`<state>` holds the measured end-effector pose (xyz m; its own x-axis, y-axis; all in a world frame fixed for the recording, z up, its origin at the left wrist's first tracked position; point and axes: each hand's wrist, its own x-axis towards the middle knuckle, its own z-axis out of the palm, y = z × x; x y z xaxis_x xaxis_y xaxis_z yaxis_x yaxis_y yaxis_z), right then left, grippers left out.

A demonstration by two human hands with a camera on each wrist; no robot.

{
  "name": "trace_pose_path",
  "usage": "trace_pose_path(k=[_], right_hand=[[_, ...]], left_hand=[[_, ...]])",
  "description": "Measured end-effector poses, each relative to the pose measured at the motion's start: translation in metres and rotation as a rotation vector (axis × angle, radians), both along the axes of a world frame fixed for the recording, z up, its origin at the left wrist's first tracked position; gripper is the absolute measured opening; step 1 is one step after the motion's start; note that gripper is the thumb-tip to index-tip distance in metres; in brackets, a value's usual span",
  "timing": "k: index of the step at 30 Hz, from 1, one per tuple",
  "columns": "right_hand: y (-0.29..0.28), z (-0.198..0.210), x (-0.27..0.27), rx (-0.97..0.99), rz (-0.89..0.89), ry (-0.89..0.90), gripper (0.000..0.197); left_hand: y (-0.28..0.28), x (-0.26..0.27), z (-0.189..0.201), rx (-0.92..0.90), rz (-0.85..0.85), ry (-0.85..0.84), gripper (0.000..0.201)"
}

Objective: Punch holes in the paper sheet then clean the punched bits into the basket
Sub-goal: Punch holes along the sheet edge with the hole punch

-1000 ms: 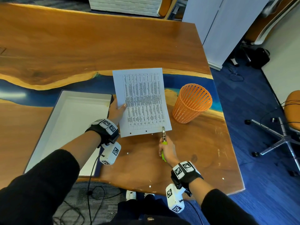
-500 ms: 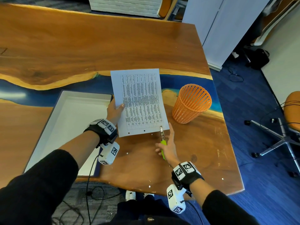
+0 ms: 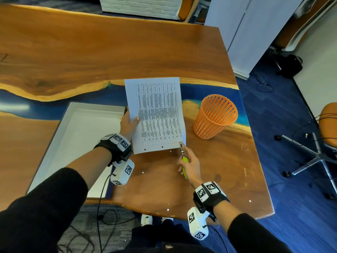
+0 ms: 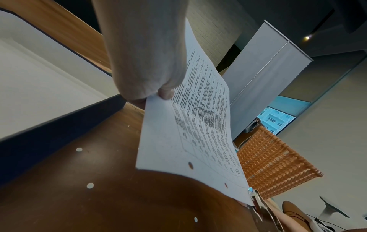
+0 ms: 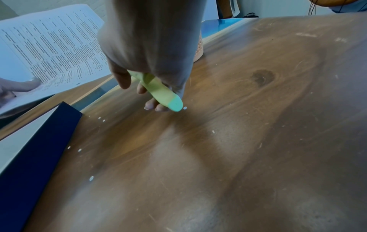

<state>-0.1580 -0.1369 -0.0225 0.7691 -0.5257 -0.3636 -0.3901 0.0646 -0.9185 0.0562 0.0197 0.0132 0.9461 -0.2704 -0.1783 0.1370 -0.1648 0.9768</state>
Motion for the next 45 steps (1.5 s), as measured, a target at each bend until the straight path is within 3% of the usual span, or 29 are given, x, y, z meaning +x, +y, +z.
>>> trace_pose_path(k=[5,13,23,30,37,41,45], right_hand=[[-0.002,-0.005,0.001,0.039,0.039,0.041,0.081],[-0.001,-0.001,0.002,0.13,0.064,0.035,0.082],[0.004,0.004,0.003,0.052,0.087,0.038,0.092],[-0.001,0.008,-0.003,-0.032,0.011,0.017,0.083],[-0.001,0.002,-0.003,0.021,-0.051,0.034,0.073],[-0.01,-0.003,-0.01,-0.046,-0.213,0.143,0.057],[-0.032,-0.015,-0.027,-0.207,-0.155,0.332,0.05]], left_hand=[[-0.001,-0.001,0.0,-0.006,-0.009,0.003,0.042],[0.002,0.002,-0.003,0.034,-0.002,0.007,0.045],[0.005,0.0,-0.002,0.052,0.005,-0.011,0.042],[0.01,0.006,0.0,0.057,0.007,-0.011,0.047],[0.008,0.001,0.003,0.061,0.01,-0.004,0.044],[0.019,0.006,0.003,0.055,0.05,0.01,0.047],[0.04,0.015,0.009,0.043,0.055,0.014,0.047]])
